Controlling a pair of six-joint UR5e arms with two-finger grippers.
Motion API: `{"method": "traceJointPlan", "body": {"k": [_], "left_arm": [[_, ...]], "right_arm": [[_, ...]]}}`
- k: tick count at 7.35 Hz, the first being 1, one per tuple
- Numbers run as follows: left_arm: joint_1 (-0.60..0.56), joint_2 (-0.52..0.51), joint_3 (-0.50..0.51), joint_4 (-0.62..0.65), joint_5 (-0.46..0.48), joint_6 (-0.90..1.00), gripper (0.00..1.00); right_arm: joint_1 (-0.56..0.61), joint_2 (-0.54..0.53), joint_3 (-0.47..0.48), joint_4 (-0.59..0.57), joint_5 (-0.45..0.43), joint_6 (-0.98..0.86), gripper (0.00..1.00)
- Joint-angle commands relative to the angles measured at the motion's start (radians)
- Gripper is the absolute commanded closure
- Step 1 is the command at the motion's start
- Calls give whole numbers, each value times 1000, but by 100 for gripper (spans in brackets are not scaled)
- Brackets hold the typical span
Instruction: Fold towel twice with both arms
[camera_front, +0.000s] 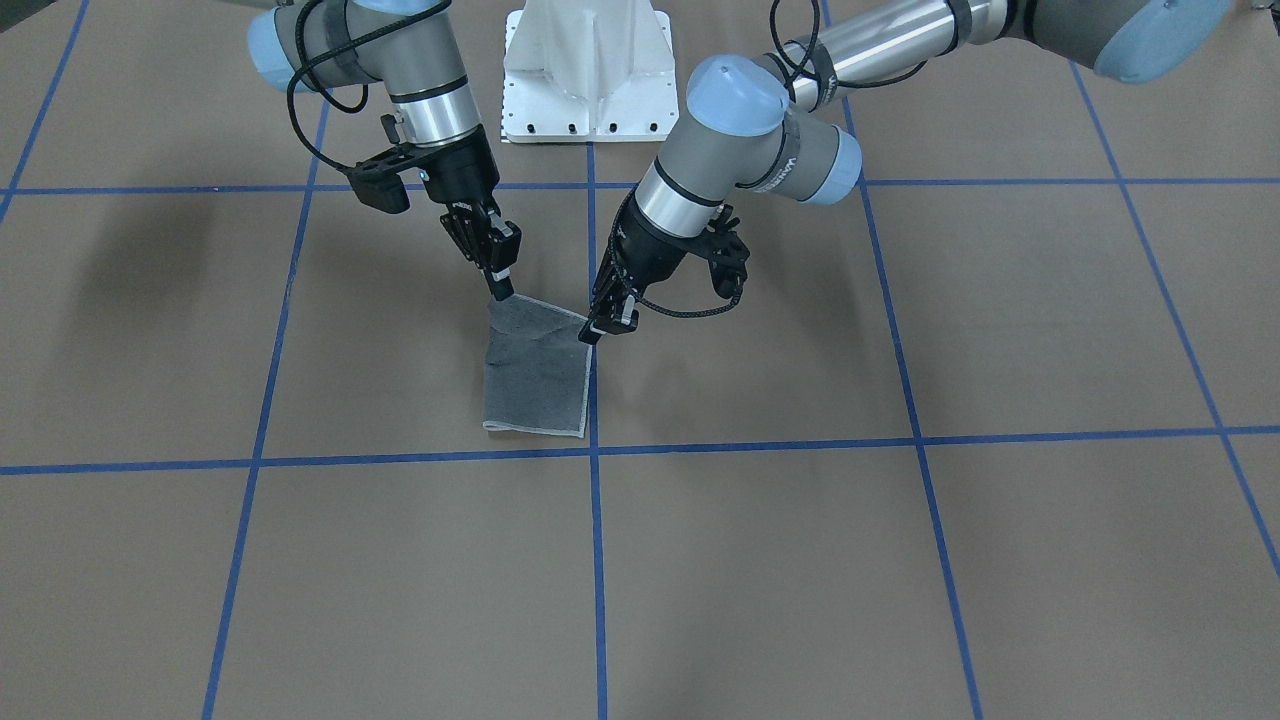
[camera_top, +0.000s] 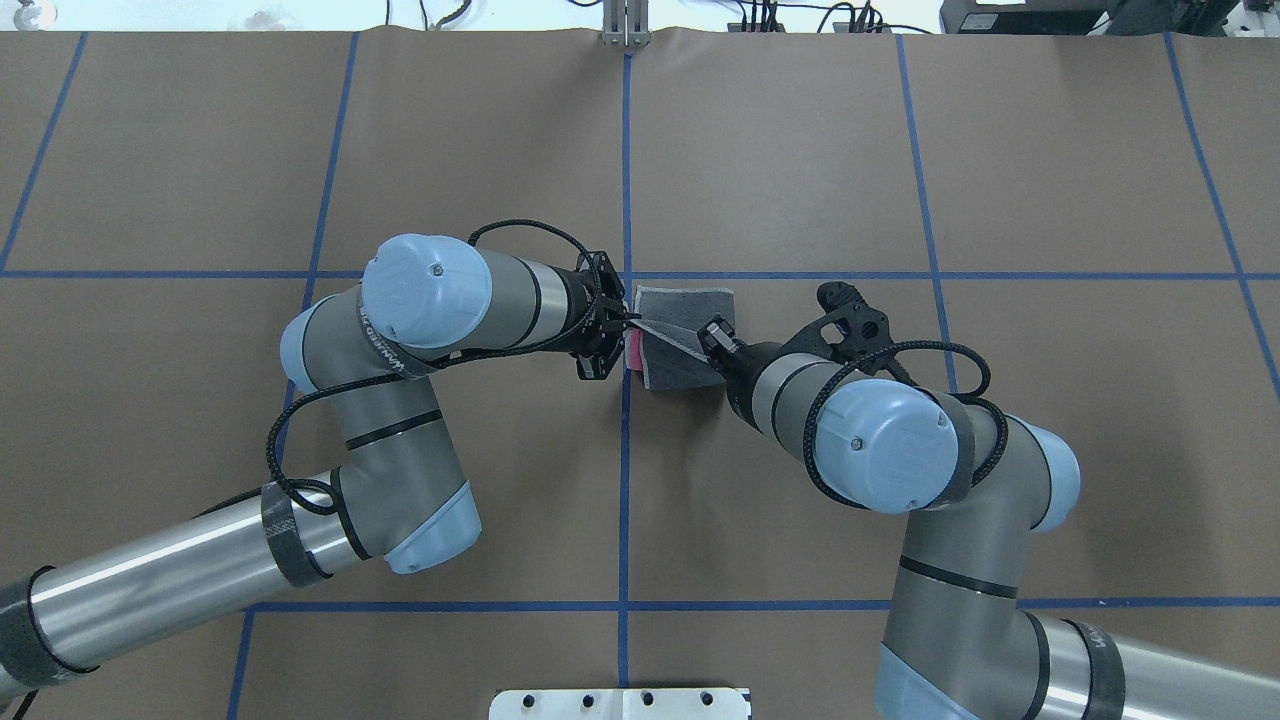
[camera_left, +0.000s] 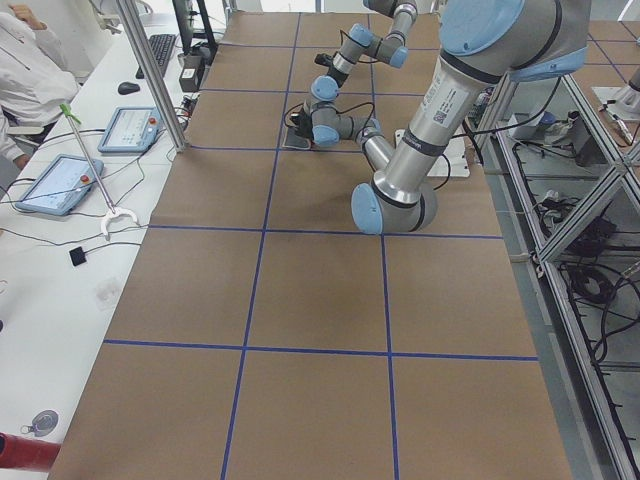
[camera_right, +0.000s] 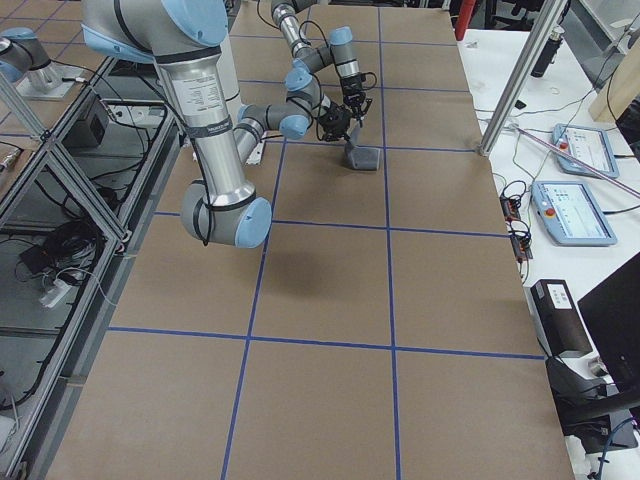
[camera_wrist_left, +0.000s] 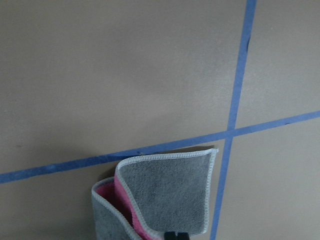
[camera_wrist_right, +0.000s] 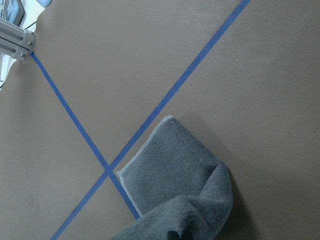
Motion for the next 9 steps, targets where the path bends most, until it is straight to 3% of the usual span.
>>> {"method": "traceJointPlan", "body": {"k": [1,5,9], "left_arm": [[-4,-12,20,0,1,9,100],[-25,-55,37,80,2,32,100],[-34,-143,198,72,8,57,100]], "right_arm": [[14,16,-22,0,1,0,100],[52,39,-61,-1,10,-6,100],[94,110,-180,2,36,-23,100]]}}
